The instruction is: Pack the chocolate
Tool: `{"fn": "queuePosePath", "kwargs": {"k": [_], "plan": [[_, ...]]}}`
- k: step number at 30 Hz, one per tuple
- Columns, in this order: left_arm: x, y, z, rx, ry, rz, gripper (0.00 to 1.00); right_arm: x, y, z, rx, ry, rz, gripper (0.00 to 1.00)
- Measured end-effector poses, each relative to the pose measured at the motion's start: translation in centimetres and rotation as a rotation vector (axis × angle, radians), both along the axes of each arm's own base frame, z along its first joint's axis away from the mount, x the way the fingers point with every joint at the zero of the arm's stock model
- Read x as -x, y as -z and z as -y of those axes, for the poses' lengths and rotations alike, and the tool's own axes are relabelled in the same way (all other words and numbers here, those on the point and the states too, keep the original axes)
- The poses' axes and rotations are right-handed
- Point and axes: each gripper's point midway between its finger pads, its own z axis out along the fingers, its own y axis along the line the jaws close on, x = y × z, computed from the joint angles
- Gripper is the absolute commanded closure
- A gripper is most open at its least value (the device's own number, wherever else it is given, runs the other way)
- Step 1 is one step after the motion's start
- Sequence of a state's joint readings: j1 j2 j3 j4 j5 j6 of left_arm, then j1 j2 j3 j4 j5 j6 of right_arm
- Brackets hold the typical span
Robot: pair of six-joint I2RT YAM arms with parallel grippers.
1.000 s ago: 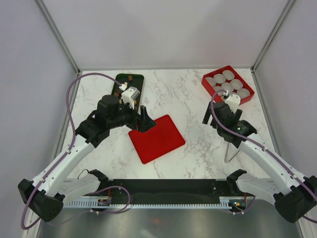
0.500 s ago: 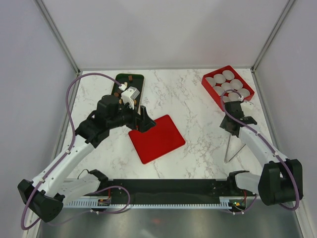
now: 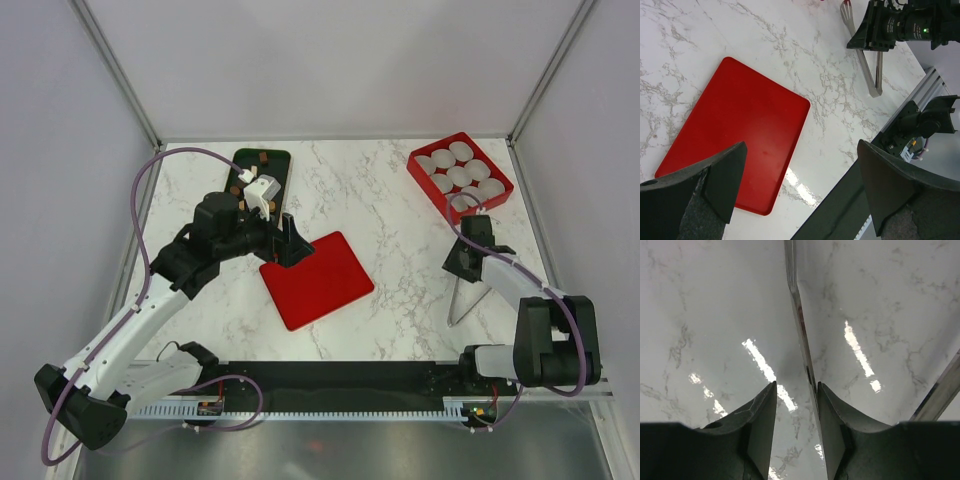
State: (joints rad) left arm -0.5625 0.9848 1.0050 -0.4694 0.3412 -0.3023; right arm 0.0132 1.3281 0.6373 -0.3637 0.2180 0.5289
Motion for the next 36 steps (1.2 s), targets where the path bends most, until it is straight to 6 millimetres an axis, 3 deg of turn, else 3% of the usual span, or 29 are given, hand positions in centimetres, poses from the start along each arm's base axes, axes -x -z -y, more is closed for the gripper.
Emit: {"fn": "queuePosePath", "kwargs": {"k": [9,16,23,24,26,27,28,30,36], "plan": [[0.0,0.0,0.0,0.0,0.0,0.0,0.0,-1.3,0.5,-5.0,-0.107,-0.223,0.048,0.7],[0.0,0.0,0.0,0.0,0.0,0.0,0.0,-1.4,0.0,-10.1,-0.112,-0.415,0.066,0.73],[0.0,0.0,0.0,-0.001,0.0,0.0,0.0,-2.4,-0.6,-12.8,-0.123,-0.511,0.09,0.73],[0.0,0.0,0.0,0.0,0.0,-0.001,0.0,-2.3,-0.6,-13.1,-0.125,-0.522,0.088,0.7],[0.0,0.0,0.0,-0.001,0.0,-0.001,0.0,-2.1,-0.6,-13.3,-0.122,-0.528,0.079,0.53],[0.0,0.0,0.0,-0.001,0.0,-0.001,0.0,-2.0,-0.6,-13.3,-0.116,-0.529,0.074,0.44],[0.0,0.0,0.0,-0.001,0.0,-0.001,0.0,-1.9,-0.6,-13.1,-0.111,-0.517,0.066,0.27],[0.0,0.1,0.0,-0.001,0.0,-0.002,0.0,-1.7,-0.9,-12.5,-0.087,-0.485,0.05,0.14],[0.0,0.1,0.0,-0.001,0.0,-0.002,0.0,-1.9,-4.3,-10.8,-0.047,-0.346,0.077,0.02]]}}
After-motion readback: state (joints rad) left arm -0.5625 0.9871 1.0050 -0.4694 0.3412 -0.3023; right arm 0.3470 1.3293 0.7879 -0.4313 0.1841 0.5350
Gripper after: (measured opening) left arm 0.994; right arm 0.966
